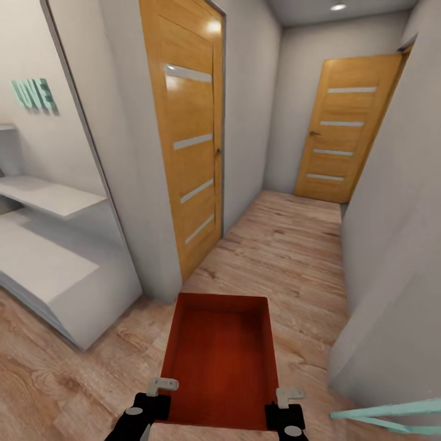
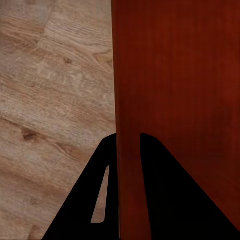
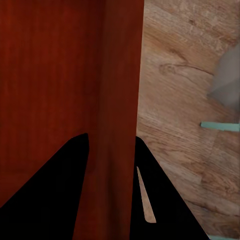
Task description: Move the two storage containers from the living room to the garage. In the garage, place one container on the floor and stack the other container on top of it (either order is fine).
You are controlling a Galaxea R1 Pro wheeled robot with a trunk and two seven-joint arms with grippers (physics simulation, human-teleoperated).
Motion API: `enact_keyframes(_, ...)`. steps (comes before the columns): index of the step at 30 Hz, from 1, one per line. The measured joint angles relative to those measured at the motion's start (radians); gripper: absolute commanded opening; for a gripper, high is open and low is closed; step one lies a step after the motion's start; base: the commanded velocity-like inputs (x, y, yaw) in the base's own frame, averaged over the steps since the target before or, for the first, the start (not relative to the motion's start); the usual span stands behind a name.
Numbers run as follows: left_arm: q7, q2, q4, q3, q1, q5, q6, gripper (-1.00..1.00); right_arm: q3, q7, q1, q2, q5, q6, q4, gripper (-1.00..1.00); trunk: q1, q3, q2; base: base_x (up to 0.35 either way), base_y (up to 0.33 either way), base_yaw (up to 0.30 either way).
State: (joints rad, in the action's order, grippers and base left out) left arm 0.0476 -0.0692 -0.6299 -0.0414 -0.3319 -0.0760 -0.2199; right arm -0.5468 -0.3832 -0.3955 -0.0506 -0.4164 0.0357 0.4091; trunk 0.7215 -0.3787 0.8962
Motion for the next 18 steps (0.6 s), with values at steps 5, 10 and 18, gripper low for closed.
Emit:
enact_keyframes(5,0.0,0.0,0.0,0.0,0.0,0.0,0.0,-1.0,0.0,0.0,0.0,0.0,-0.001,0.0,0.0,-1.0,0.0,0.0,0.0,0.322,0.0,0.0)
enact_keyframes(10,0.0,-0.001,0.012,-0.009,0.0,0.003,0.0,-1.0,0.002,0.005,0.009,0.004,-0.004,0.0,0.0,-1.0,0.0,0.0,0.0,0.322,0.0,-0.001)
enact_keyframes(18,0.0,0.0,0.0,0.0,0.0,0.0,0.0,-1.0,0.0,-0.001,0.0,0.0,0.0,0.0,0.0,-1.0,0.0,0.0,0.0,0.322,0.0,-0.187)
